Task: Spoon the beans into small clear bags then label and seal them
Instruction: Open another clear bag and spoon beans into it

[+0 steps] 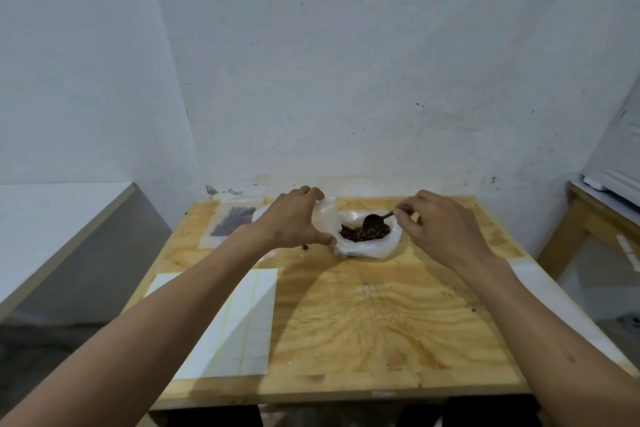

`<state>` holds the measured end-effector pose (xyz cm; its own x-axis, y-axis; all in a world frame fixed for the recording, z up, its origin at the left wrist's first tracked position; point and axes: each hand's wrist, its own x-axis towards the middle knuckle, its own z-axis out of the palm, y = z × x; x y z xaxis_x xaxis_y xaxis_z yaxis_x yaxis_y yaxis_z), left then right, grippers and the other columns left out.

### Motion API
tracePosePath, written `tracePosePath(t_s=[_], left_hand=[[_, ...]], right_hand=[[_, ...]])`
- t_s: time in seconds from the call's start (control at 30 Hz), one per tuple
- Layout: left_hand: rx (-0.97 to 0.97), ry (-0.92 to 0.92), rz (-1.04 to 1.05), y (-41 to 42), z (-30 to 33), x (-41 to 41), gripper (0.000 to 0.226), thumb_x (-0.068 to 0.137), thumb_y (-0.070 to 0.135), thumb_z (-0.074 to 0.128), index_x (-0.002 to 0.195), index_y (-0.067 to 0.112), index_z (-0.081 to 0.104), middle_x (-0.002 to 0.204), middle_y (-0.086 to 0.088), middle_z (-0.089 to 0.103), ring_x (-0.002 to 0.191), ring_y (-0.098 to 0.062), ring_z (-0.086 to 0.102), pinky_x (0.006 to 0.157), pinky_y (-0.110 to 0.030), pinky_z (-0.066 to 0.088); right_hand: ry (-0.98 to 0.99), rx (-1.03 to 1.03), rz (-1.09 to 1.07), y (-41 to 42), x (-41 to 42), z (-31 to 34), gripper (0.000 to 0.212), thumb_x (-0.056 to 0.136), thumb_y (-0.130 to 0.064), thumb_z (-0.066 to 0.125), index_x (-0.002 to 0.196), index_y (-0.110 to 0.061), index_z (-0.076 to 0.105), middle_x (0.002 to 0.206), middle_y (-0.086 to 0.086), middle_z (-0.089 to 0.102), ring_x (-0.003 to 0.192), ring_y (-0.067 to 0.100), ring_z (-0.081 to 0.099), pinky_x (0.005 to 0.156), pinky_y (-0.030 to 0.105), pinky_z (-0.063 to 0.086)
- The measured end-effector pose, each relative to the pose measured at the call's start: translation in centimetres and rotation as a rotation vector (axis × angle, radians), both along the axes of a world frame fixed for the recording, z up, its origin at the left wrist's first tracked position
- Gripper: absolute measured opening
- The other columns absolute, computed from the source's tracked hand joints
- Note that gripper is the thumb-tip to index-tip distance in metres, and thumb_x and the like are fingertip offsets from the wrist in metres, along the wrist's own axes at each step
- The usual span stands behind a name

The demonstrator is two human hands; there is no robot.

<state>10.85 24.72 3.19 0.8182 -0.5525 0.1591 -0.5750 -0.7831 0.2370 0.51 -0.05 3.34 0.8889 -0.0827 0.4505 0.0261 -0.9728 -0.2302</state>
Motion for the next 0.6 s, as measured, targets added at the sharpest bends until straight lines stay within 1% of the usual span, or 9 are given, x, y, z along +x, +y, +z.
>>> tracePosePath(t_s=[0.07,0.1,0.17,0.2,0.23,0.3,0.37,0.47,0.6], left_hand=[[-0.002,0.012,0.006,-0.2,-0.4,0.0,0.092,0.076,0.057,0.081,0.147,0.012,0.043,0.14,-0.004,0.055,0.121,-0.025,0.055,0.095,-0.034,0.041],[-0.009,0.018,0.01,-0.3,-0.6,0.0,0.092,0.075,0.057,0.081,0.146,0.012,0.043,0.14,-0.004,0.055,0.121,-0.025,0.055,0.096,-0.034,0.041],[-0.035,0.027,0.021,-0.8,-1.1,-0.1,0.092,0.075,0.056,0.082,0.146,0.012,0.043,0.141,-0.004,0.055,0.122,-0.025,0.054,0.098,-0.034,0.041],[-0.051,0.027,0.028,-1.1,-1.2,-0.2,0.091,0.075,0.056,0.082,0.146,0.013,0.044,0.141,-0.004,0.055,0.122,-0.025,0.054,0.098,-0.034,0.041],[-0.065,0.023,0.034,-1.4,-1.4,-0.3,0.09,0.076,0.055,0.082,0.145,0.013,0.044,0.141,-0.003,0.055,0.122,-0.025,0.054,0.099,-0.033,0.04],[-0.085,0.01,0.036,-1.9,-1.6,-0.6,0.087,0.077,0.054,0.081,0.145,0.013,0.044,0.141,-0.003,0.054,0.123,-0.024,0.054,0.099,-0.032,0.038],[-0.099,0.006,0.037,-2.1,-1.6,-0.8,0.086,0.078,0.054,0.08,0.145,0.014,0.044,0.141,-0.002,0.054,0.124,-0.024,0.052,0.099,-0.032,0.037],[-0.13,0.02,0.04,-1.7,-1.5,-0.5,0.088,0.077,0.055,0.081,0.146,0.014,0.044,0.142,-0.001,0.053,0.125,-0.023,0.052,0.1,-0.032,0.038],[-0.235,0.089,0.053,-0.7,-0.8,0.2,0.089,0.074,0.053,0.084,0.145,0.014,0.046,0.14,0.0,0.055,0.125,-0.019,0.053,0.1,-0.033,0.046]], right_hand=[[-0.014,0.046,-0.092,-0.4,0.1,0.0,0.022,0.098,-0.034,0.056,0.092,-0.024,0.075,0.089,-0.01,0.069,0.08,0.018,0.064,0.06,0.03,0.045],[-0.005,0.094,-0.126,-0.6,0.2,-0.2,0.023,0.097,-0.032,0.057,0.085,-0.022,0.073,0.079,-0.008,0.068,0.075,0.02,0.064,0.058,0.031,0.045],[0.033,0.239,-0.182,-0.6,0.3,-1.0,0.031,0.094,-0.029,0.057,0.071,-0.012,0.068,0.06,-0.002,0.063,0.061,0.023,0.061,0.053,0.035,0.045],[0.054,0.35,-0.203,-0.4,0.5,-1.3,0.036,0.093,-0.029,0.056,0.067,-0.006,0.066,0.055,0.003,0.062,0.055,0.024,0.059,0.052,0.038,0.047],[0.072,0.472,-0.218,-0.3,0.6,-1.6,0.04,0.092,-0.029,0.056,0.066,0.0,0.066,0.053,0.009,0.063,0.051,0.025,0.058,0.052,0.041,0.05],[0.102,0.696,-0.256,-0.1,0.9,-1.9,0.04,0.091,-0.025,0.055,0.071,0.006,0.07,0.058,0.017,0.069,0.051,0.025,0.058,0.054,0.037,0.05],[0.115,0.85,-0.291,-0.2,1.1,-2.0,0.037,0.091,-0.022,0.056,0.072,0.005,0.073,0.063,0.018,0.072,0.056,0.027,0.061,0.058,0.036,0.051],[0.133,1.022,-0.31,-1.0,1.2,-1.7,0.027,0.089,-0.019,0.059,0.074,-0.004,0.074,0.066,0.009,0.069,0.053,0.024,0.059,0.055,0.035,0.047],[0.116,1.116,-0.312,-2.4,1.2,-0.5,0.022,0.088,-0.016,0.061,0.082,0.0,0.074,0.067,0.003,0.062,0.049,0.019,0.054,0.051,0.031,0.043]])
